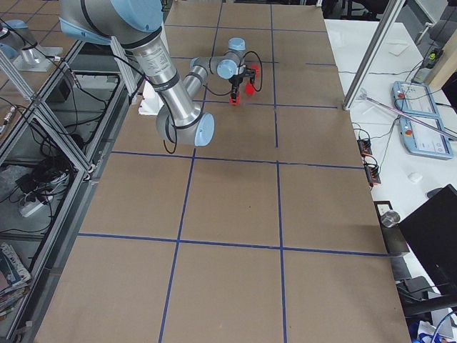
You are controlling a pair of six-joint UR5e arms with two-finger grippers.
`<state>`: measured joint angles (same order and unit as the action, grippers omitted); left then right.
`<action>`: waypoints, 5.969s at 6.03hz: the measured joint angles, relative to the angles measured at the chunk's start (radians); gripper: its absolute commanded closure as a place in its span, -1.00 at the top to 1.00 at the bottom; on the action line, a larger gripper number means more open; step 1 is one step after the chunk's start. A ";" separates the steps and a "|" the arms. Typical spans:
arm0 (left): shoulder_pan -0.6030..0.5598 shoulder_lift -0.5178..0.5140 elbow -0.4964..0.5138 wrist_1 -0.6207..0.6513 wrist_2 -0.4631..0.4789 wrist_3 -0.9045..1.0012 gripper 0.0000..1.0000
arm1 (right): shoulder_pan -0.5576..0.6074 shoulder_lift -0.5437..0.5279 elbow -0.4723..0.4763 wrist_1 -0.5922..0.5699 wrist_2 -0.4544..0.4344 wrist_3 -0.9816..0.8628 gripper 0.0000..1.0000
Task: Form red blocks into L shape at center
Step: 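Carry the red cube with the right gripper to the grid center and lower it, then open the right gripper to release the cube at center, then lift and withdraw the right arm away from the cube, then reach the left gripper to the red cube nearer center and grasp it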
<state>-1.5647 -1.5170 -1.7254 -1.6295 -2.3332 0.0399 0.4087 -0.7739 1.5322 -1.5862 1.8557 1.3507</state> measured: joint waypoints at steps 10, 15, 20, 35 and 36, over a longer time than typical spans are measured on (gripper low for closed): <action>0.000 0.002 0.003 0.001 0.000 0.000 1.00 | -0.027 -0.001 -0.013 0.005 -0.006 -0.007 0.87; 0.003 -0.002 -0.019 -0.019 -0.002 0.004 1.00 | 0.074 0.001 0.080 -0.025 0.055 -0.083 0.98; 0.210 -0.063 -0.114 -0.159 -0.021 -0.127 1.00 | 0.527 -0.236 0.128 -0.085 0.315 -0.717 0.98; 1.002 -0.737 0.151 -0.051 0.431 -1.051 1.00 | 1.093 -0.950 0.291 -0.072 0.458 -1.659 0.99; 1.009 -0.747 0.172 -0.051 0.431 -1.062 1.00 | 1.093 -0.950 0.289 -0.072 0.458 -1.659 0.99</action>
<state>-0.5560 -2.2639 -1.5531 -1.6810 -1.9022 -1.0221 1.5018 -1.7242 1.8217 -1.6582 2.3133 -0.3083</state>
